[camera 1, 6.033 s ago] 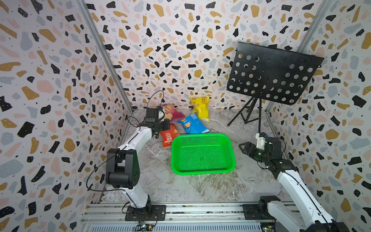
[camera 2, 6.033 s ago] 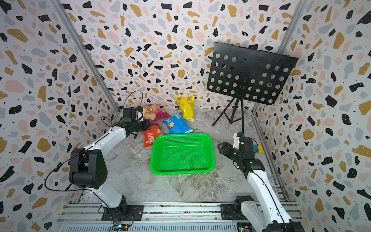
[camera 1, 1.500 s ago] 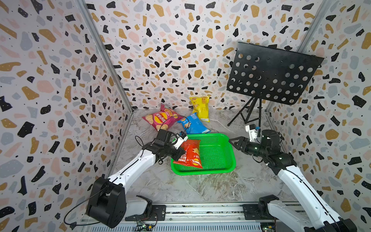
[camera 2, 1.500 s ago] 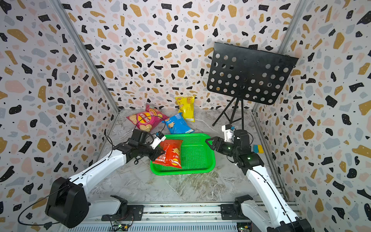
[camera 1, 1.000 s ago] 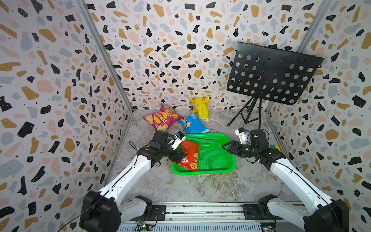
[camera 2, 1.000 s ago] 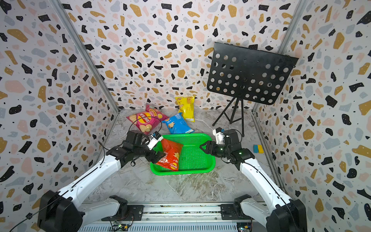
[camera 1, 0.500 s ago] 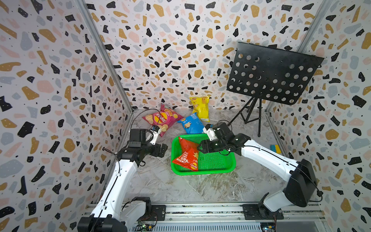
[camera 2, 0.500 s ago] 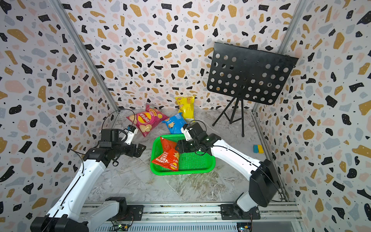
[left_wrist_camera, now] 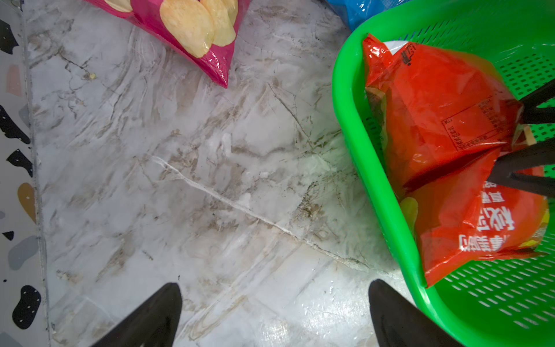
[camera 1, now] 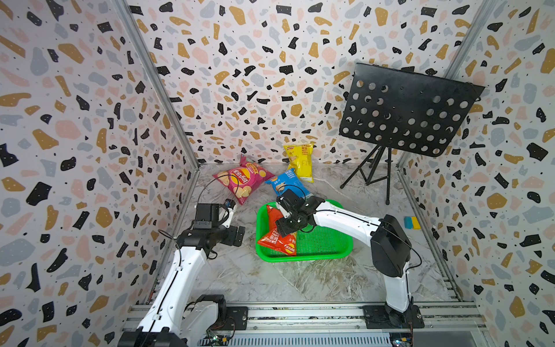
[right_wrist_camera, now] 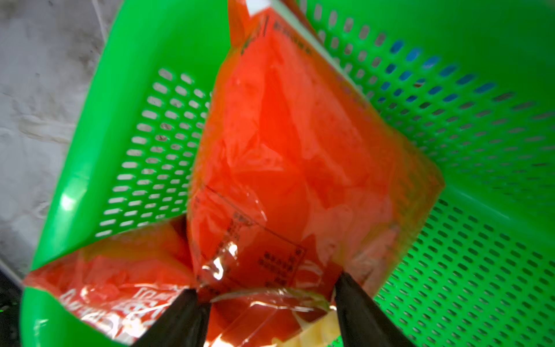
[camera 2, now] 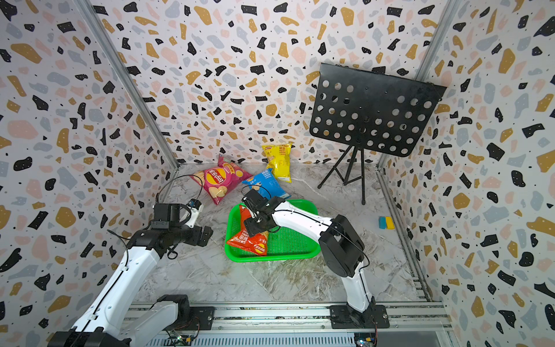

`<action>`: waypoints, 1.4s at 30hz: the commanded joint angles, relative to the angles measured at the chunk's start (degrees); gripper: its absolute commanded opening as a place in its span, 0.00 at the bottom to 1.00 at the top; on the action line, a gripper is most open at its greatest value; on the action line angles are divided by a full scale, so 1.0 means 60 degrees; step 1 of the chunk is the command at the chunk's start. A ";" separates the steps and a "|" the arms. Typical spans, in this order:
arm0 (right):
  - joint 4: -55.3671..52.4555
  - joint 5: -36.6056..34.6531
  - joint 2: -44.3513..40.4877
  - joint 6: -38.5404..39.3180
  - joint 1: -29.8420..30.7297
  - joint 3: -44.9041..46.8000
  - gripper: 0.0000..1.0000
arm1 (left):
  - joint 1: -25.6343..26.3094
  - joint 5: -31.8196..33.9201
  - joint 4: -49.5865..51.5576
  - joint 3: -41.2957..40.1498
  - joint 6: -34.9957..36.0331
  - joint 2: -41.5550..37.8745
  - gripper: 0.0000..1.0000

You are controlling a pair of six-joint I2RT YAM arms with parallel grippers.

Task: Put the potato chips into the basket
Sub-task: Place the potato chip in the basket.

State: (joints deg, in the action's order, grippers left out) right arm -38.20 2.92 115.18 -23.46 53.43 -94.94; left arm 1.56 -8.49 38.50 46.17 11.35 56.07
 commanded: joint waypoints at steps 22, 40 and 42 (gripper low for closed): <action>-0.1591 0.0705 -0.0827 0.1337 0.0479 -0.0881 0.78 | -0.0055 0.0023 -0.0408 -0.0186 0.0055 0.0073 1.00; -0.1446 -0.0241 0.0596 0.1502 0.1125 -0.0467 0.79 | -0.0044 0.0013 -0.0426 -0.0210 0.0059 0.0107 1.00; -0.1556 -0.0325 0.0646 0.1630 0.1195 -0.0482 0.80 | -0.0044 0.0035 -0.0427 -0.0212 0.0070 0.0117 1.00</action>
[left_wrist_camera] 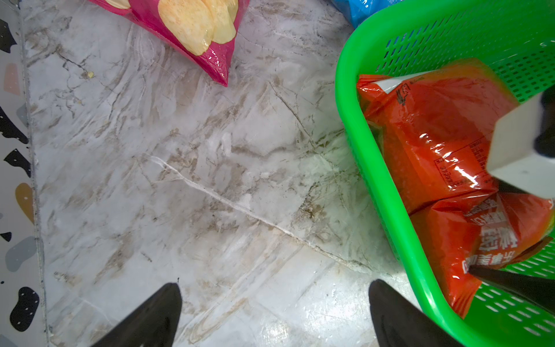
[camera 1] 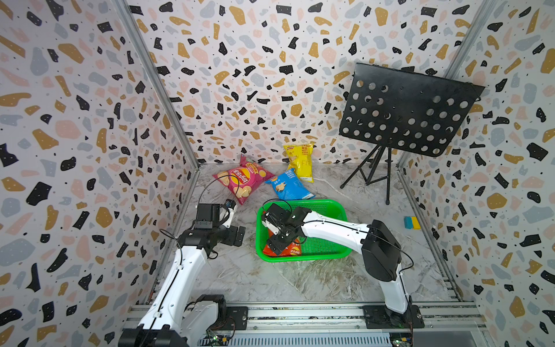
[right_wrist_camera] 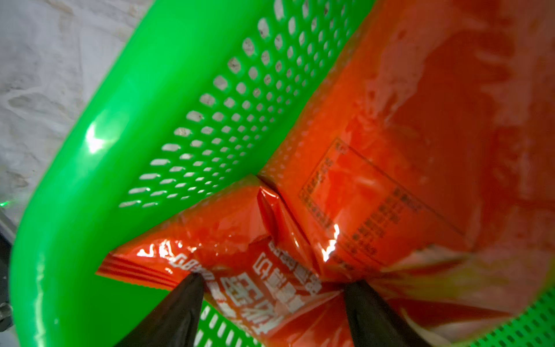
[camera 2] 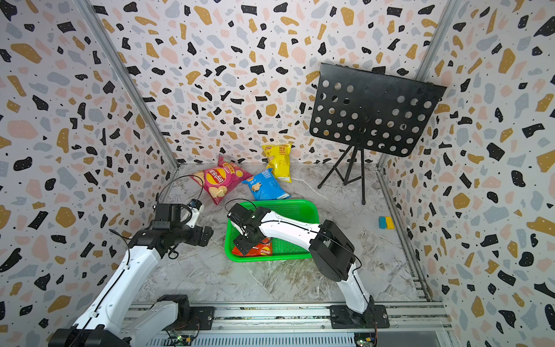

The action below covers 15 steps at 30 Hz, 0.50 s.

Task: Put the potato chips into the basket
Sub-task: Place the potato chip in the basket.

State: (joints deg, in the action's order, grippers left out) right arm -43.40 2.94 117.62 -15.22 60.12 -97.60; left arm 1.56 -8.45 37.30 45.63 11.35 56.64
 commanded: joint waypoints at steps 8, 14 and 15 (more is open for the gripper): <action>-0.1094 0.0212 -0.0638 0.0513 0.0102 -0.0628 0.85 | -0.0053 -0.0015 -0.0221 -0.0134 0.0068 0.0004 1.00; -0.1243 0.0943 -0.1616 0.0209 -0.0299 -0.1135 0.85 | -0.0046 -0.0180 -0.0103 0.0010 0.0082 -0.0021 1.00; -0.1199 0.1129 -0.1799 0.0092 -0.0413 -0.1106 0.84 | -0.0046 -0.0215 -0.0033 0.0067 0.0110 -0.0008 1.00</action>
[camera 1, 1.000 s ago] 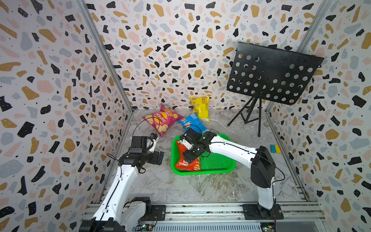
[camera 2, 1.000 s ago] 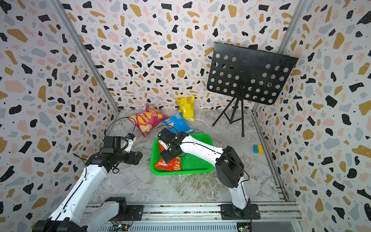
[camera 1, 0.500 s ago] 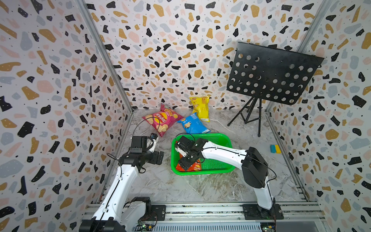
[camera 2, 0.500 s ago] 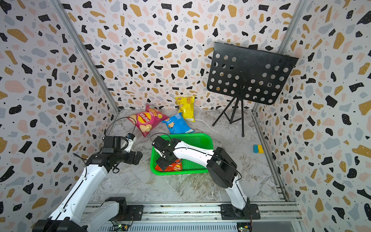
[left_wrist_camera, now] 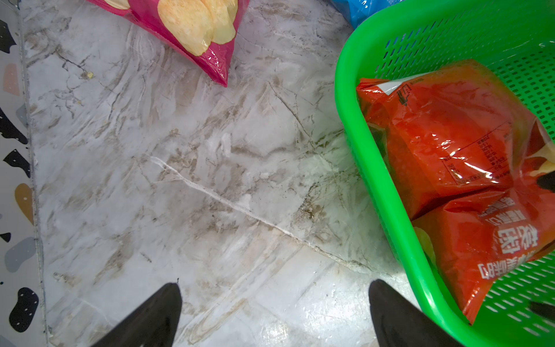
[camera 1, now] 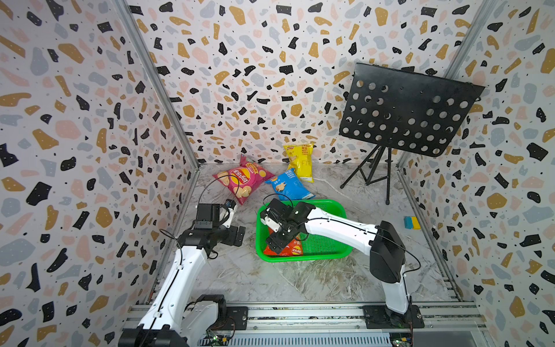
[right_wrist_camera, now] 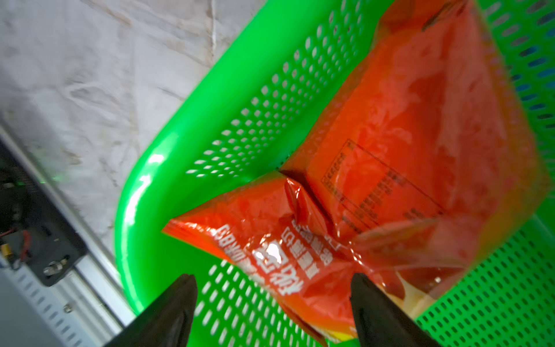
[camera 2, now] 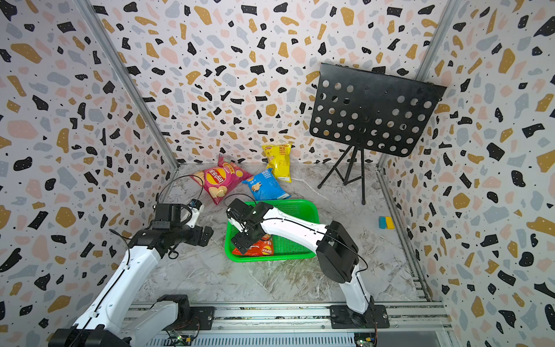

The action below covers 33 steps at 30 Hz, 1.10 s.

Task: Put the potato chips into the basket
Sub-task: Place the potato chip in the basket, then pick up the potato chip from the center of the board.

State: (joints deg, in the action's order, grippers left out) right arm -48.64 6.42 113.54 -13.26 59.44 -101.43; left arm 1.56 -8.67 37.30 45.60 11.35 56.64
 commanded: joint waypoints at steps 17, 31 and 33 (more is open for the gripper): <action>0.0424 0.0604 -0.2017 -0.0815 -0.2999 -0.0286 0.78 | -0.0041 -0.0568 0.0187 0.1496 -0.0084 0.1321 1.00; 0.0167 -0.0883 0.2435 0.1699 -0.3664 -0.4722 0.81 | -0.0055 -0.0613 -0.0123 0.0655 0.0085 0.1104 1.00; 0.0168 -0.1155 0.3035 0.2002 -0.3695 -0.5382 0.81 | -0.0055 -0.0636 -0.0123 0.0624 0.0100 0.1094 1.00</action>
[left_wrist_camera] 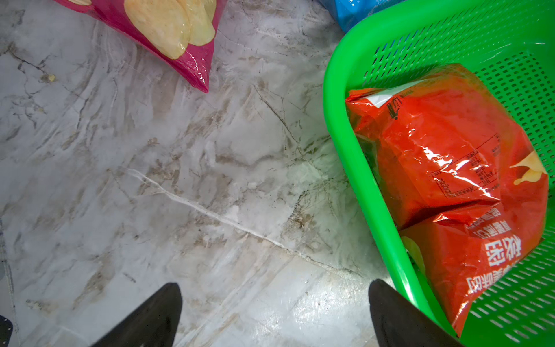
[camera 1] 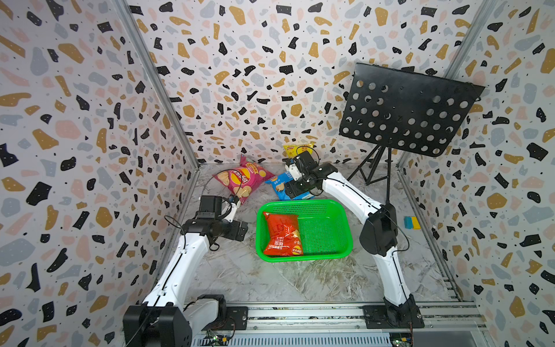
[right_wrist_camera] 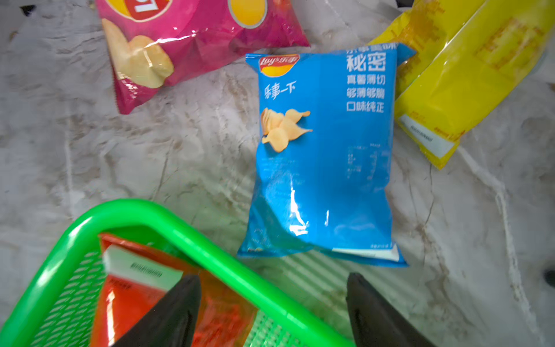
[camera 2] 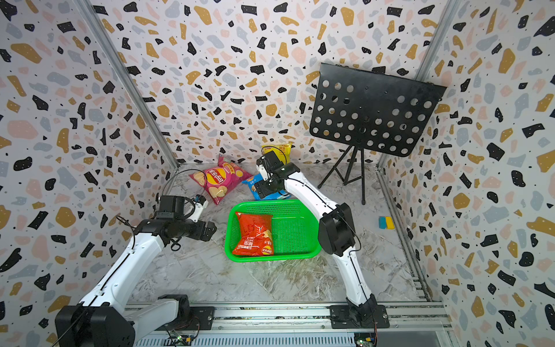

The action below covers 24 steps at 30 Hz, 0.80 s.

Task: Put the potato chips into the basket
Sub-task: Pick up the potato chip from the center of the board.

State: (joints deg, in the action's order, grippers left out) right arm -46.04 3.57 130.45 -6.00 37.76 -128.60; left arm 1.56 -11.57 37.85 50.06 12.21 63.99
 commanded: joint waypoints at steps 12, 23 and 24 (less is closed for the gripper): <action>0.0421 -0.0326 0.2118 0.1266 -0.0628 -0.2302 0.78 | -0.0067 -0.0166 -0.0245 -0.0169 0.0002 -0.0101 1.00; 0.0999 0.0824 0.2630 0.1269 -0.0689 -0.2324 0.73 | -0.0056 -0.0181 -0.0211 -0.0108 -0.0013 0.0044 1.00; 0.1027 0.0825 0.2675 0.1284 -0.0686 -0.2313 0.74 | -0.0055 -0.0196 -0.0200 -0.0111 -0.0013 0.0036 1.00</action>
State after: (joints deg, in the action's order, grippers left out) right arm -40.73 6.59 146.61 1.15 33.12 -140.07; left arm 1.54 -11.75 37.60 49.87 12.23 64.10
